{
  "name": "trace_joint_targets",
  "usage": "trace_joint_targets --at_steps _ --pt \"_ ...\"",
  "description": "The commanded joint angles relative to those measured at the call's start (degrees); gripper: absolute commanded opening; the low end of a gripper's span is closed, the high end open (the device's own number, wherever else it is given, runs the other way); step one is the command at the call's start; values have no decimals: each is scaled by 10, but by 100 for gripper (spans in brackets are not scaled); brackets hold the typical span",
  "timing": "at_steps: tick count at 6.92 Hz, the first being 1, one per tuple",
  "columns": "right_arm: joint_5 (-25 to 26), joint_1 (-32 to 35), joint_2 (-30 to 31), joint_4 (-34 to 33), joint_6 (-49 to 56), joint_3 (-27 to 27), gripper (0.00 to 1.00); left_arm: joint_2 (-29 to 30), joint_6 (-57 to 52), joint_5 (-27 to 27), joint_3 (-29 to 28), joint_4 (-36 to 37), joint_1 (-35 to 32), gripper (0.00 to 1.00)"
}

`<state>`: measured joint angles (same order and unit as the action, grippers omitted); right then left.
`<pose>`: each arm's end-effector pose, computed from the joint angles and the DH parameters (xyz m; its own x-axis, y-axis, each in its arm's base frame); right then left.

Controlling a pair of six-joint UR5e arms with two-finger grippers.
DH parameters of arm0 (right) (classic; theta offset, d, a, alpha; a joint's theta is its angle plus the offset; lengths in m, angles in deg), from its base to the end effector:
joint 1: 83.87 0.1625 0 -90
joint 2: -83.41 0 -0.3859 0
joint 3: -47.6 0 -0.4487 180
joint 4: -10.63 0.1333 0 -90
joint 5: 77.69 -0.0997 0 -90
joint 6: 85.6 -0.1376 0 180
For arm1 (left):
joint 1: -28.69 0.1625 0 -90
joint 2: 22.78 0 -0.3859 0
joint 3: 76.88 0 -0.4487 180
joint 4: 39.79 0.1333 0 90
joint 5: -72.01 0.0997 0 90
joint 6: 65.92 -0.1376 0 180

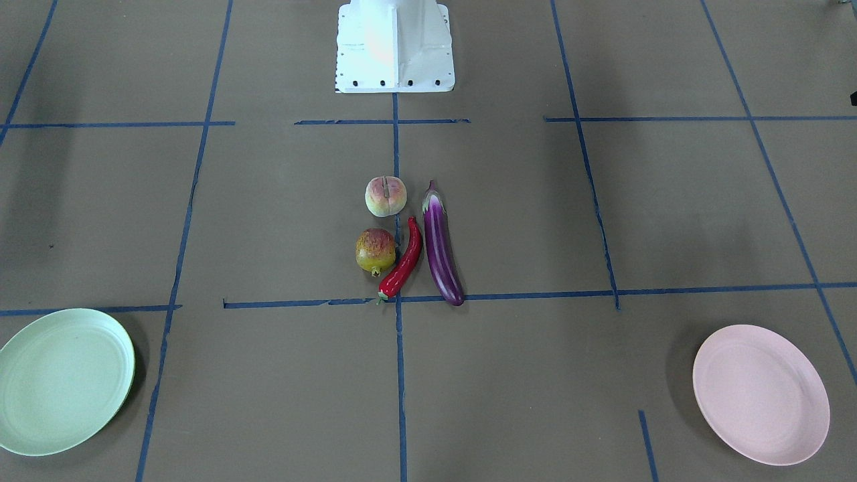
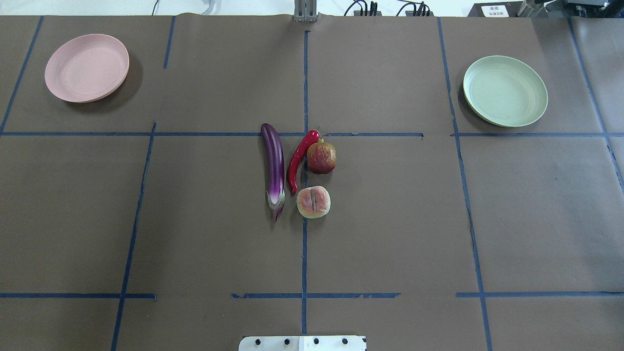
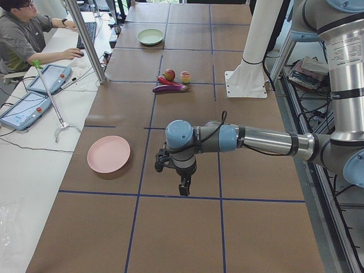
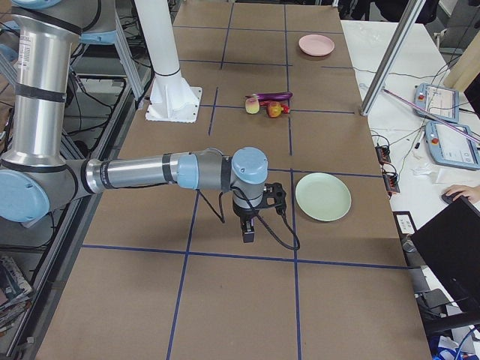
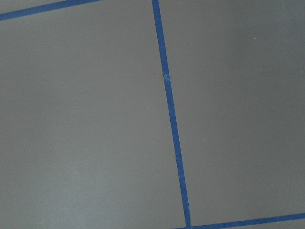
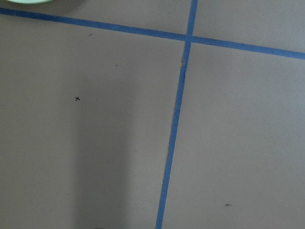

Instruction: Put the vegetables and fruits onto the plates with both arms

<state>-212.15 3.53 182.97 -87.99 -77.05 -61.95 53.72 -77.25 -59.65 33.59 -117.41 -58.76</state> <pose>0.0151 -0.4810 0.5610 0.6976 -0.1970 0.6889 0.1507 0.9803 0.1277 -0.0220 -0.4463 0.5950 0.7258 0.1666 -0.6674 -0.1906 0.9809 0.0376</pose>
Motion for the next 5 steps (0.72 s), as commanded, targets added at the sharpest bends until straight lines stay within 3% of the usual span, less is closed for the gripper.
trace_joint_targets --at_steps 1,3,5 --pt "1 -68 -78 -1 -36 -2 100 2 0 -1 4 -2 1 100" --pt "10 -204 -192 0 -216 -5 100 8 3 3 7 -2 2 100" --pt "75 -330 -303 -2 -437 -6 100 8 3 1 5 -2 2 100"
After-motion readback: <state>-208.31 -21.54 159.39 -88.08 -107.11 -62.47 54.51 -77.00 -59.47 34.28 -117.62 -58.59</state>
